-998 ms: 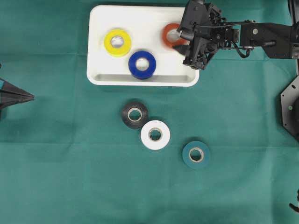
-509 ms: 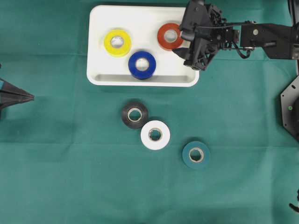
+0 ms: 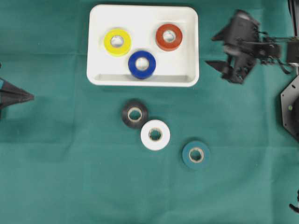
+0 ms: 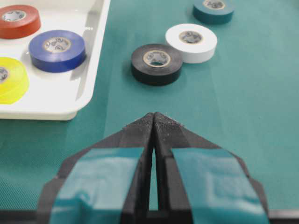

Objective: Put the tape into the white case with the right arm.
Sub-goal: 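Open the right gripper to release the red roll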

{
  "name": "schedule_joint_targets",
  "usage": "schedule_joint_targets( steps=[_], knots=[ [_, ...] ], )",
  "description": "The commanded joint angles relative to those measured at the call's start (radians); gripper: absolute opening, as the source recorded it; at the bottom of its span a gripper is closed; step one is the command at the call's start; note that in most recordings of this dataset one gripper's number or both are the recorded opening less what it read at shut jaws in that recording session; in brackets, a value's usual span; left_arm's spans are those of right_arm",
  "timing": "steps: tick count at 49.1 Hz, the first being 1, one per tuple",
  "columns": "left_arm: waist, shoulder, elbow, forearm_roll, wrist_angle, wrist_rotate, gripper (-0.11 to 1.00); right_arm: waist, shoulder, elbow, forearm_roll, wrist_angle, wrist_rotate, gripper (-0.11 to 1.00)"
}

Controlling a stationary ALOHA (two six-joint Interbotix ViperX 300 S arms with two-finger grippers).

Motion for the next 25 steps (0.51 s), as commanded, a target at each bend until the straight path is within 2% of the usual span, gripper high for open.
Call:
schedule_joint_targets(
  steps=[1, 11, 25],
  knots=[
    [0.003, 0.012, -0.014, 0.0, -0.005, 0.0, 0.0, 0.002, -0.083, 0.055, -0.002, -0.029, 0.002, 0.51],
    [0.003, 0.012, -0.015, 0.0, -0.005, 0.0, 0.0, 0.002, -0.184, 0.152, 0.0, -0.077, 0.002, 0.51],
    [0.003, 0.012, -0.015, 0.0, -0.005, 0.0, 0.0, 0.006, -0.201, 0.167, 0.0, -0.083, 0.003, 0.51]
  ],
)
